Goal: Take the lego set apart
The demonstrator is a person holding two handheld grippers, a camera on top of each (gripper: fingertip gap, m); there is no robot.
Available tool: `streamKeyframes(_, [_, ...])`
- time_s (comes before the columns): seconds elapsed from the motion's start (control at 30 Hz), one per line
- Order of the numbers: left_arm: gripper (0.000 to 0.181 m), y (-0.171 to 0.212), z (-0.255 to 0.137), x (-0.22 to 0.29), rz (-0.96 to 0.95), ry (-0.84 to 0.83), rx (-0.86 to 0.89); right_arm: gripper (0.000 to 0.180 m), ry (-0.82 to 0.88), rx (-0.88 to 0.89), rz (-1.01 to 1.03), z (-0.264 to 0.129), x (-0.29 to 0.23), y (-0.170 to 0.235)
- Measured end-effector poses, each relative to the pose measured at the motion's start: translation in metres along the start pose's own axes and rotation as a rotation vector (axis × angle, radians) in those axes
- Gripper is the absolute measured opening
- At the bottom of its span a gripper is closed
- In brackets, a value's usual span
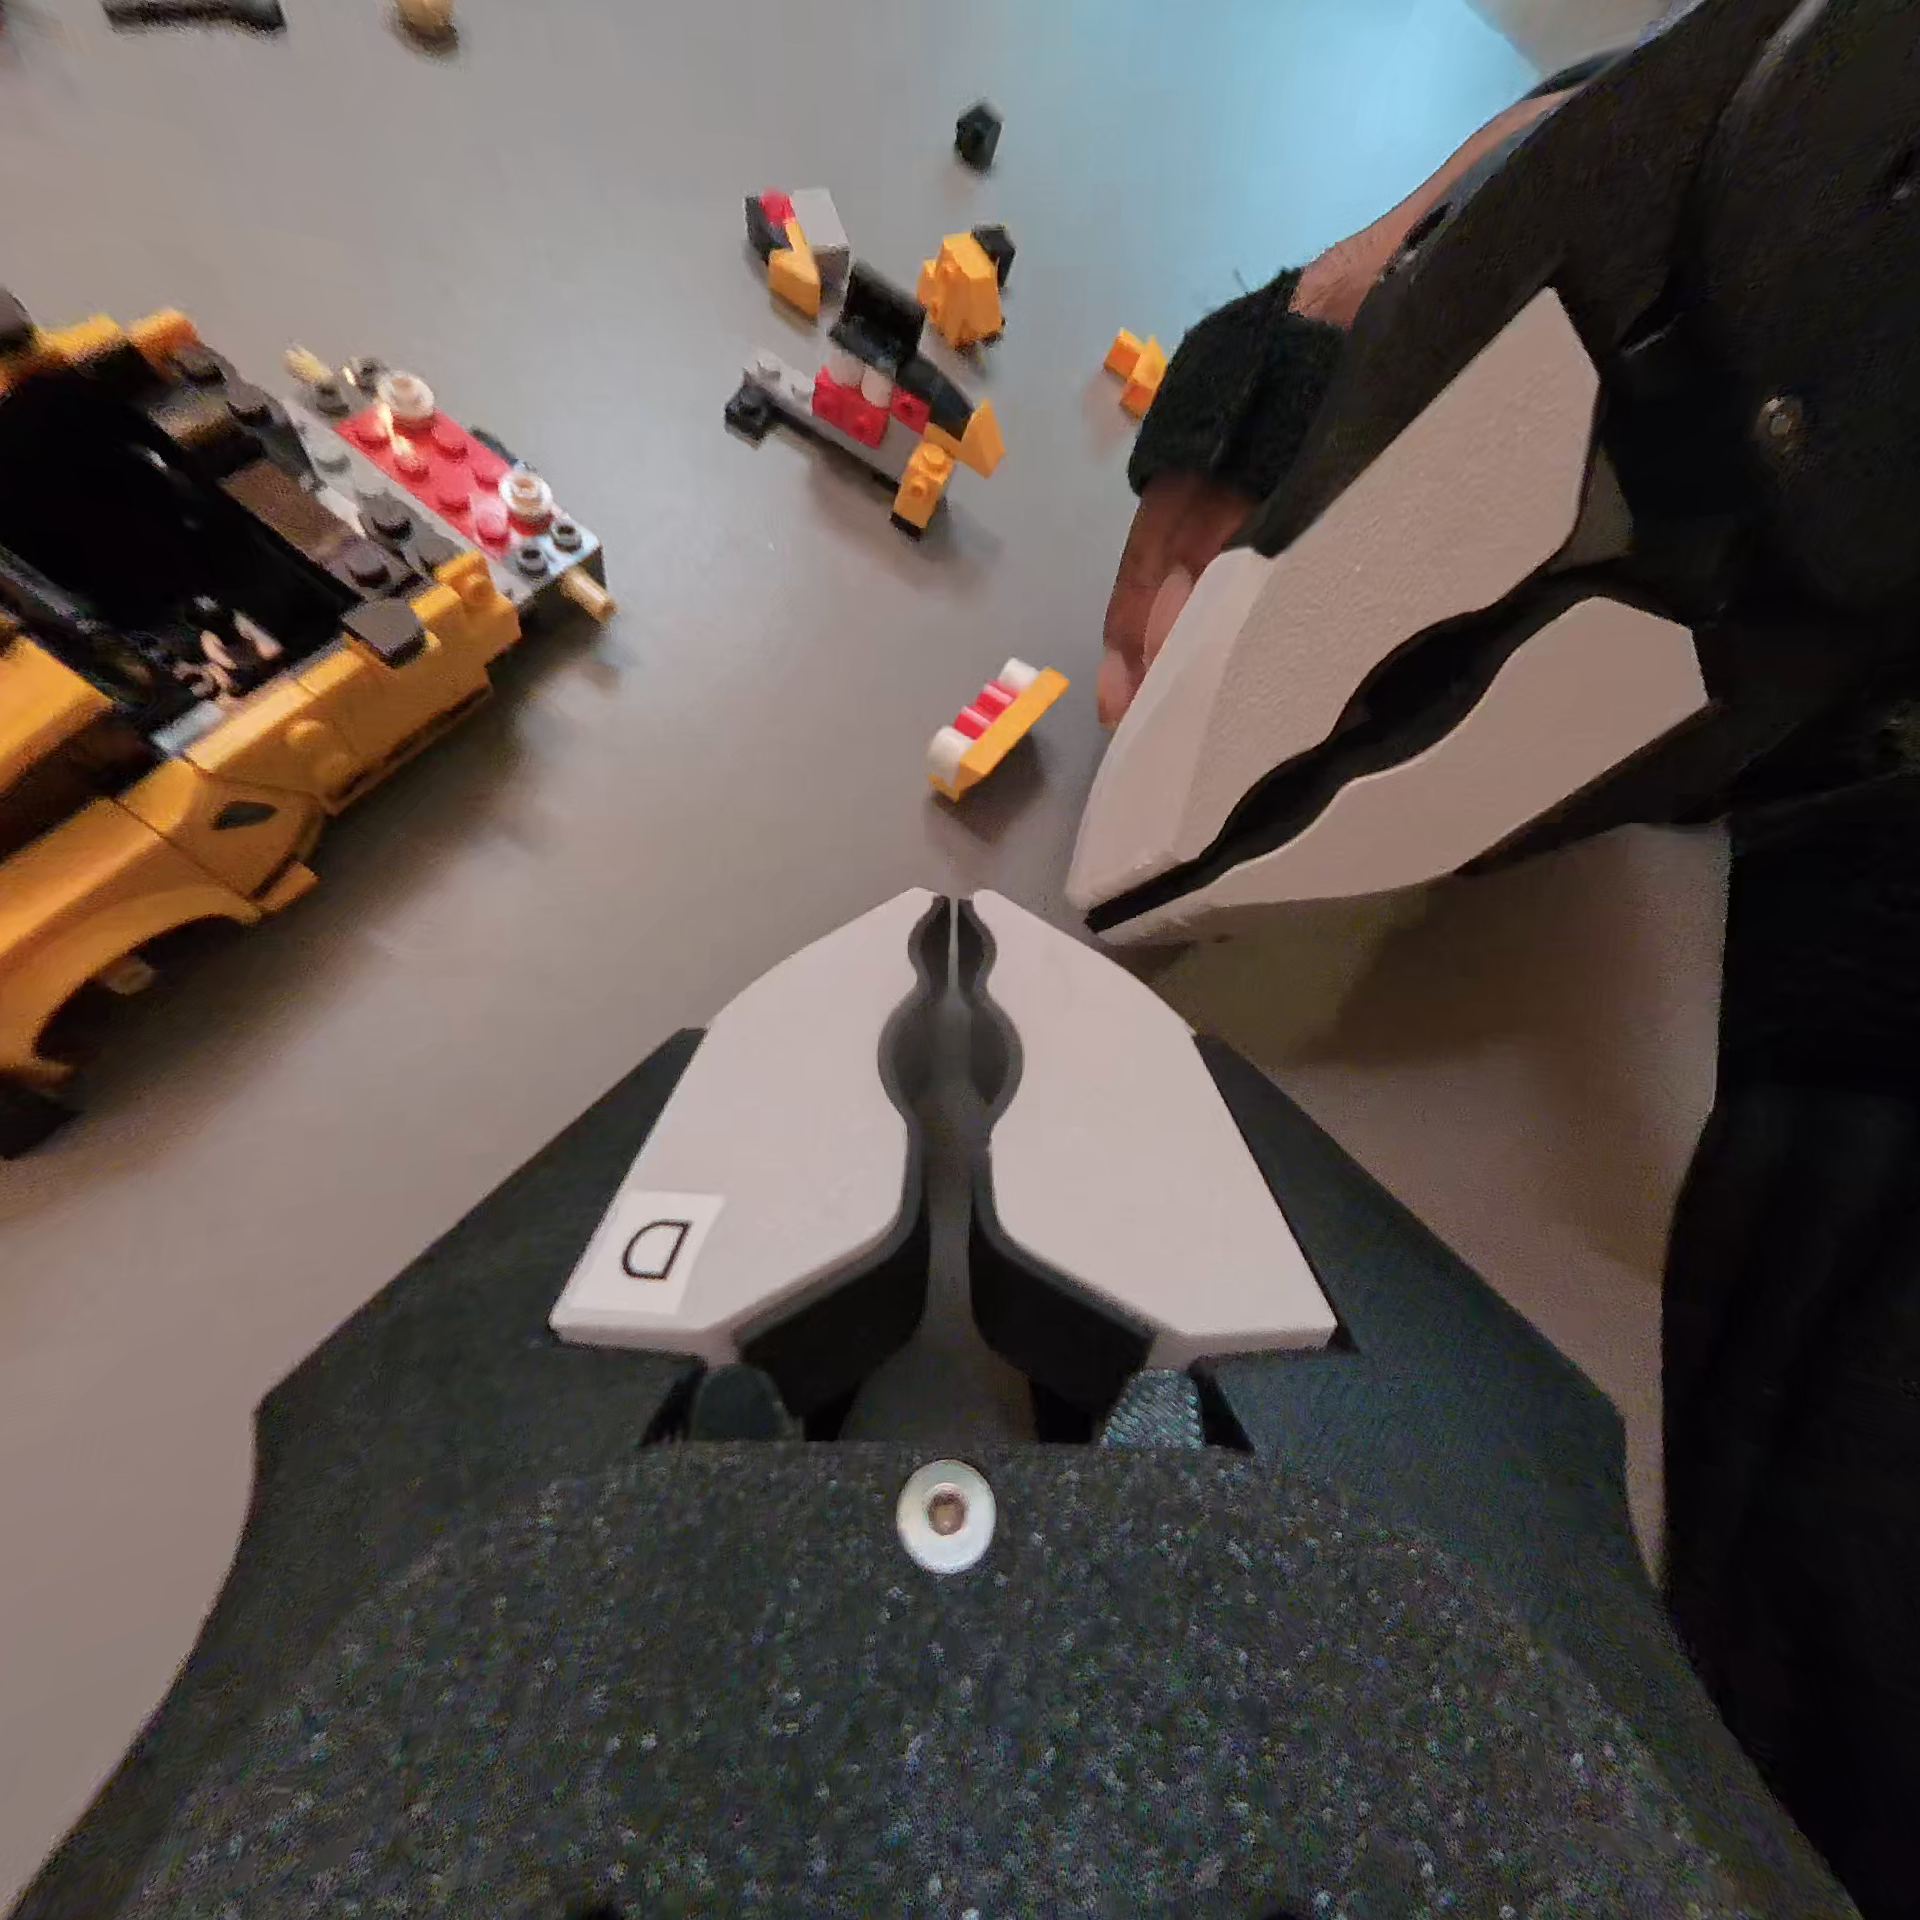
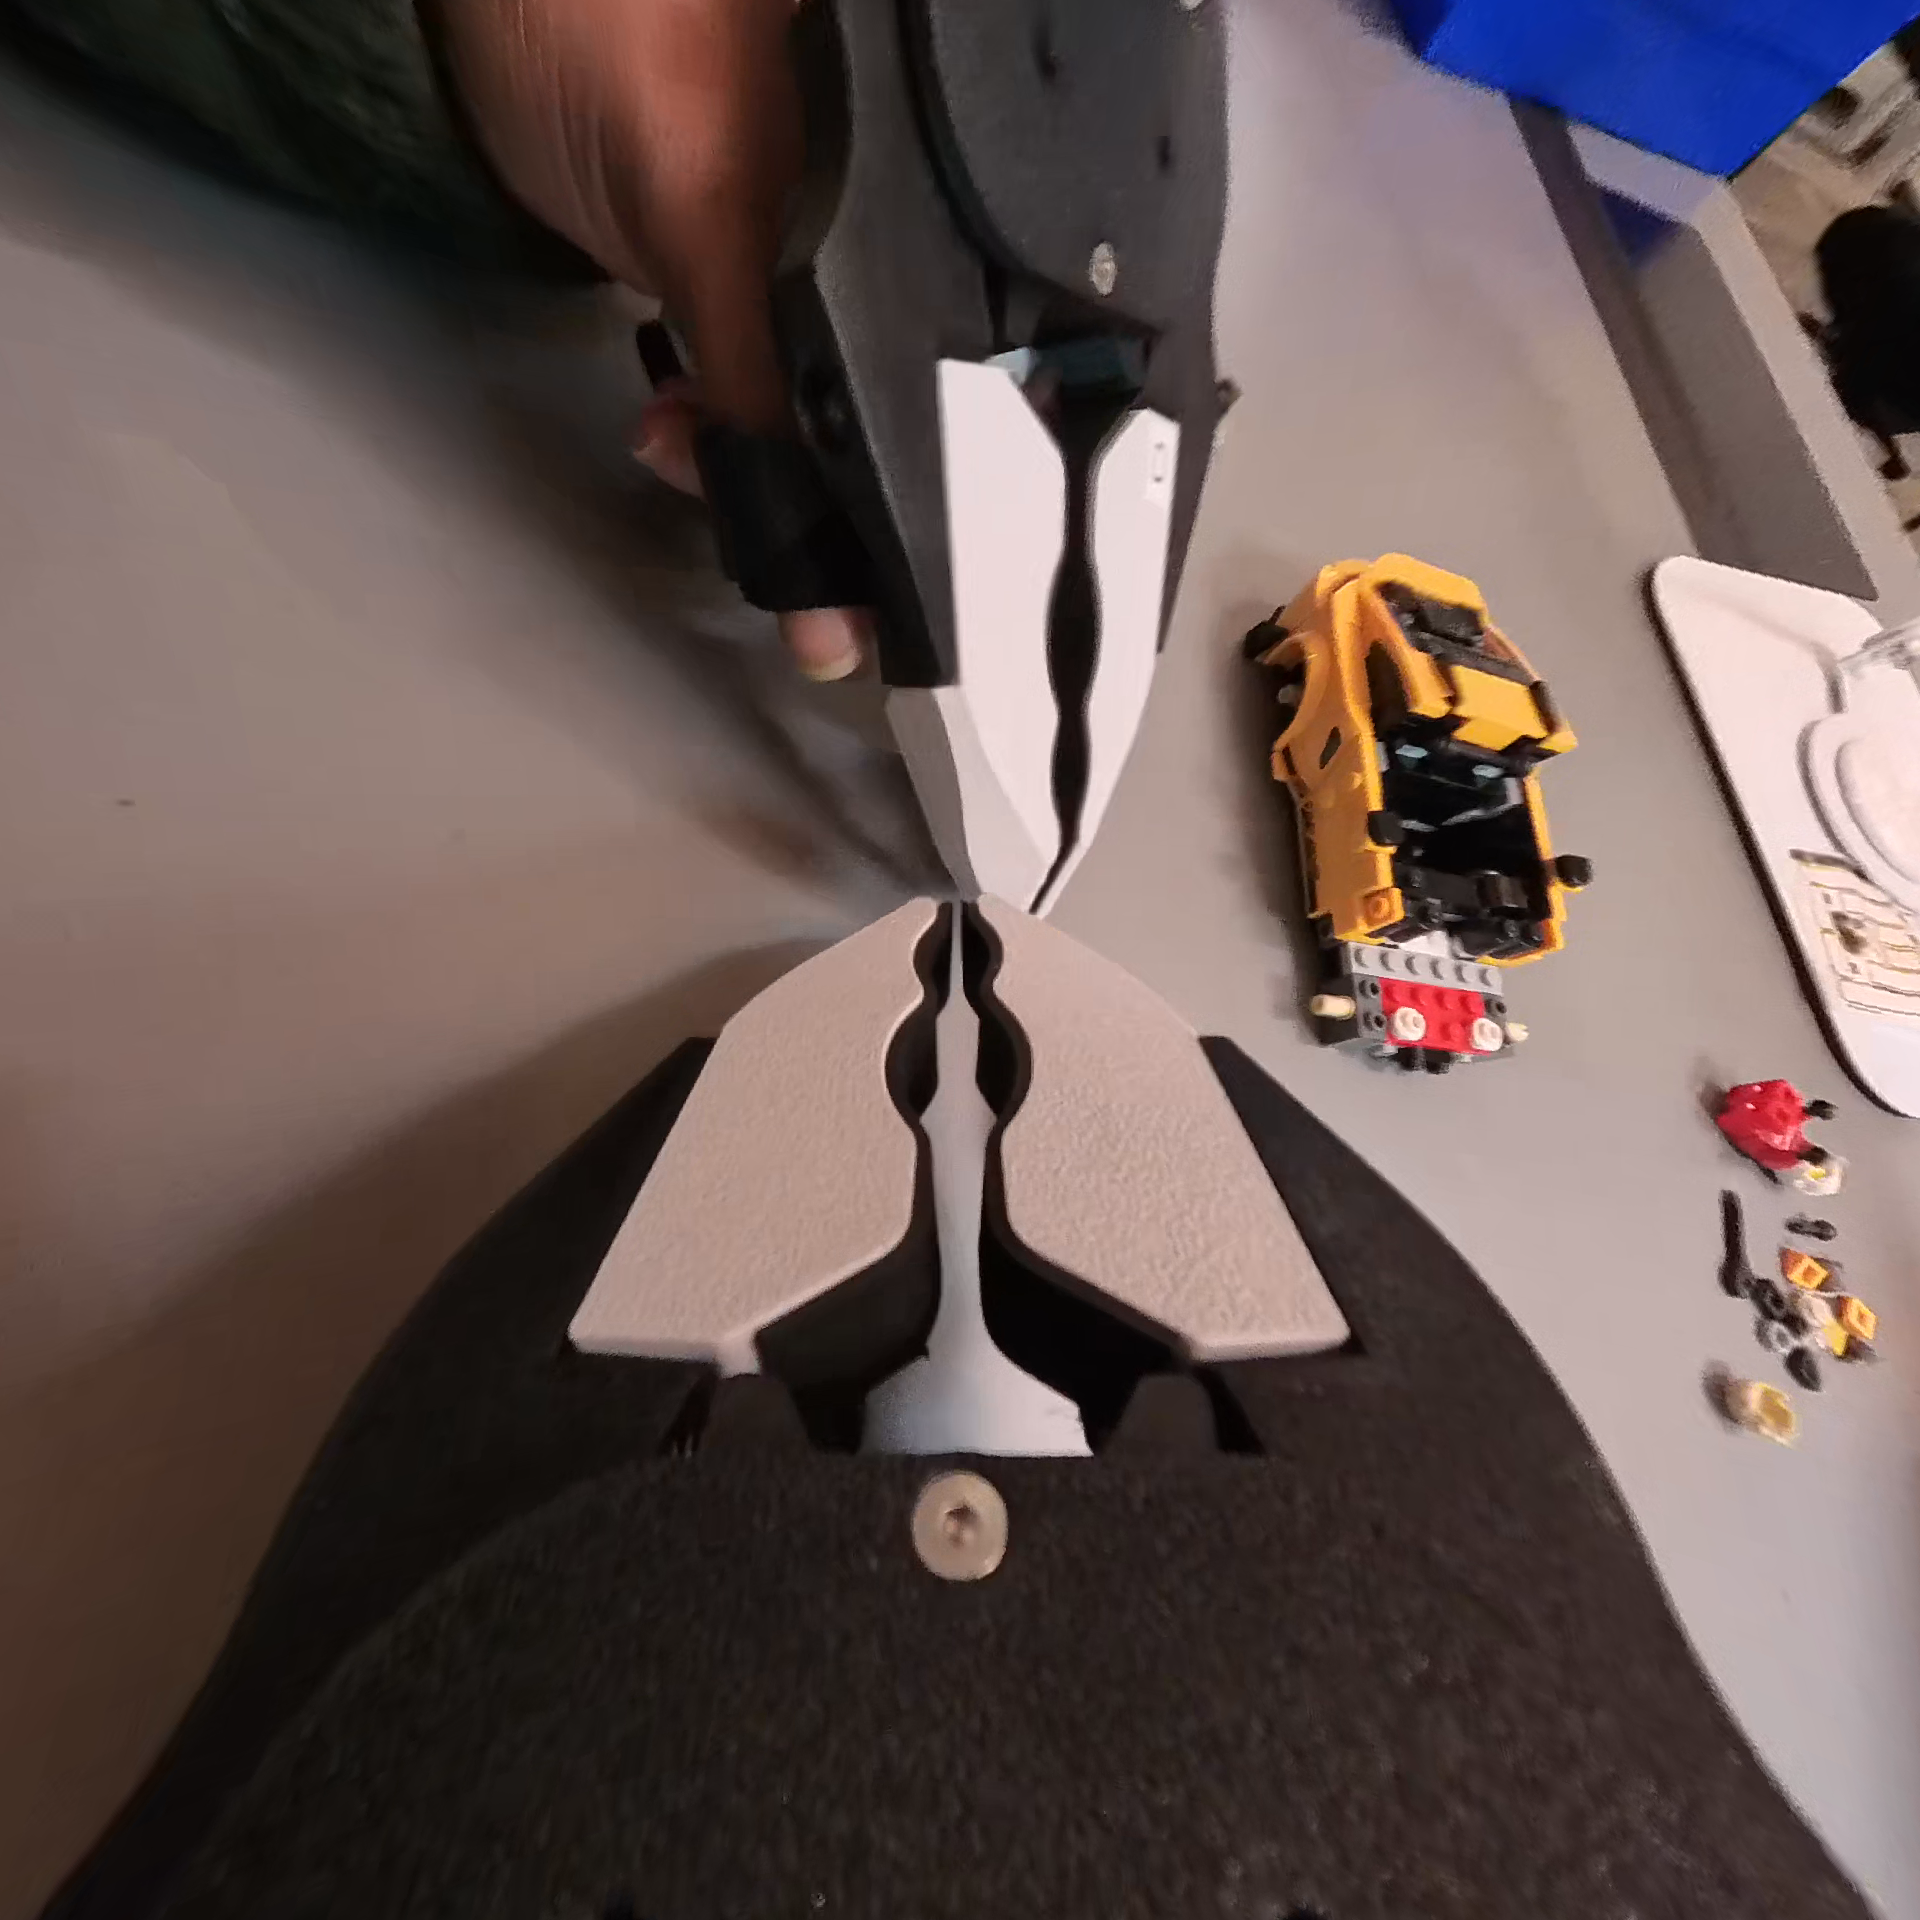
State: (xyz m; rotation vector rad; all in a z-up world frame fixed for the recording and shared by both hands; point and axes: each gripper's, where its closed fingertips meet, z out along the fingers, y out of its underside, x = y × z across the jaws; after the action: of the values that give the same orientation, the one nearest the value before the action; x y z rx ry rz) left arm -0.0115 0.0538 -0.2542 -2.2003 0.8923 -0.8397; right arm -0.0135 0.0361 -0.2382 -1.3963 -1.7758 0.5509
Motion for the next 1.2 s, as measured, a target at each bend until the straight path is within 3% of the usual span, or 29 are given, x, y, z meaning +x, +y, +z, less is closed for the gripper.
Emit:
streamKeyframes(0.17, [0.004,-0.025,-0.018,-0.008,0.052,-0.055,0.150,0.016,0.135,0.267,0.225,-0.039,0.052,-0.025])
streamKeyframes(0.3, [0.004,-0.055,-0.047,-0.015,0.142,-0.142,0.332,0.035,0.433,0.510,0.465,-0.104,0.126,-0.018])
streamKeyframes(0.43, [0.001,-0.072,-0.077,-0.035,0.193,-0.291,0.458,0.048,0.734,0.554,0.542,-0.159,0.173,0.020])
streamKeyframes(0.53, [0.000,-0.082,-0.100,-0.051,0.149,-0.352,0.554,0.045,0.851,0.538,0.564,-0.181,0.188,0.041])
streamKeyframes(0.67, [0.000,-0.094,-0.133,-0.077,0.108,-0.458,0.661,0.000,0.909,0.494,0.556,-0.187,0.194,0.054])
streamKeyframes(0.77, [0.000,-0.104,-0.157,-0.097,0.119,-0.548,0.711,0.000,0.932,0.440,0.529,-0.185,0.195,0.060])
streamKeyframes(0.97, [0.018,-0.129,-0.201,-0.145,0.089,-0.718,0.766,0.000,0.922,0.457,0.560,-0.183,0.195,0.062])
streamKeyframes(1.2, [0.032,-0.169,-0.220,-0.219,0.039,-0.840,0.724,0.000,0.896,0.444,0.538,-0.174,0.191,0.059])
